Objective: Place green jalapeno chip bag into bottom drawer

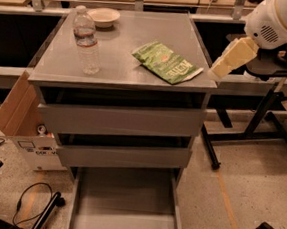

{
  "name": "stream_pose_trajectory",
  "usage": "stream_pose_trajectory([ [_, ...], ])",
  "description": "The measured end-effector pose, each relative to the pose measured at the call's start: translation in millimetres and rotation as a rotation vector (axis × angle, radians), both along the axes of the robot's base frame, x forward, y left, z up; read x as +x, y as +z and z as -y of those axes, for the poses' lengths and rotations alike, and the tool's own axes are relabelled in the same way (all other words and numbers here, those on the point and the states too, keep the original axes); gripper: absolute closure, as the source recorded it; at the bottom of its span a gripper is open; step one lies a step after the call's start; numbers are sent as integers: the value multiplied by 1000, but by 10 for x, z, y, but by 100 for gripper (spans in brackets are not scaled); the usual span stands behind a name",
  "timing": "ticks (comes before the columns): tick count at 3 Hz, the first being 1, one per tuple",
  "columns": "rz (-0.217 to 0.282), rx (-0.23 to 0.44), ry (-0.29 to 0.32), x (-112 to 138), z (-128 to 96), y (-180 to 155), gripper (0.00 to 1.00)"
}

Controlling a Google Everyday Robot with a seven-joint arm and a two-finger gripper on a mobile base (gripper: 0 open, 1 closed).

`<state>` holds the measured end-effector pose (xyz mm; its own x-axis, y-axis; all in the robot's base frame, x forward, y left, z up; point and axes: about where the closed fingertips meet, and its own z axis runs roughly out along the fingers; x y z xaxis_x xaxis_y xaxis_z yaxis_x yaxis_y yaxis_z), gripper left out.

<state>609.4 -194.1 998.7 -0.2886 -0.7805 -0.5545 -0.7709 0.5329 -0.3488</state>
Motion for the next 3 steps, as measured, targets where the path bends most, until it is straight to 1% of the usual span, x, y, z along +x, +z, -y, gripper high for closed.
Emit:
stream_pose_trajectory([
  [1,33,81,10,509,-277,-133,0],
  [2,44,177,37,1134,-705,-388,0],
  [3,35,234,49,1459,-953,-600,0],
])
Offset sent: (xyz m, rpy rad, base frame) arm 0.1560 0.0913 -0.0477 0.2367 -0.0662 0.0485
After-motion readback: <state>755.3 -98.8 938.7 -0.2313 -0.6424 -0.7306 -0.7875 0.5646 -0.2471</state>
